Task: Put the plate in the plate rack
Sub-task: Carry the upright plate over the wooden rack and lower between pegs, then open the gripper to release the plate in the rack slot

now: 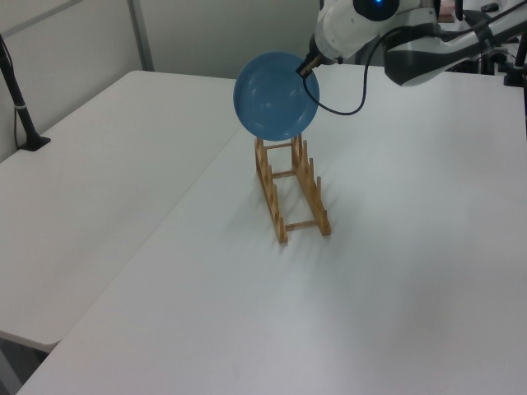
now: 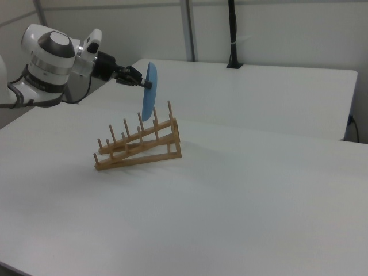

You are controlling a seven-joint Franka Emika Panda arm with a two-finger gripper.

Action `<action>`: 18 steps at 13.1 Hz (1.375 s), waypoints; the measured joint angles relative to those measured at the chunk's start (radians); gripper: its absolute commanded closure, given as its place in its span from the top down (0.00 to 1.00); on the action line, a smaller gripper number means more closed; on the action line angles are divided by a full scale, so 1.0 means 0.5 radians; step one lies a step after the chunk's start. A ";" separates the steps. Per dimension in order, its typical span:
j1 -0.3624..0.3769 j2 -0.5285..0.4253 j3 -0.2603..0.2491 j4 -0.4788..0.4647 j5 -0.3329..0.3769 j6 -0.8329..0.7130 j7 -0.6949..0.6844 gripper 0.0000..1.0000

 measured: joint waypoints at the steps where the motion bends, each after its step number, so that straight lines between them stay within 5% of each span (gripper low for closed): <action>1: 0.000 0.001 0.000 -0.010 -0.017 0.000 0.000 0.00; 7: 0.015 0.030 0.002 -0.055 -0.136 0.000 0.058 0.05; 8: 0.025 0.036 0.002 -0.063 -0.144 0.000 0.069 0.20; 9: 0.037 0.043 0.002 -0.072 -0.147 0.000 0.080 0.56; 13: 0.053 0.045 0.003 -0.075 -0.147 0.000 0.112 1.00; 18: 0.047 0.038 0.001 -0.055 -0.147 0.000 0.166 1.00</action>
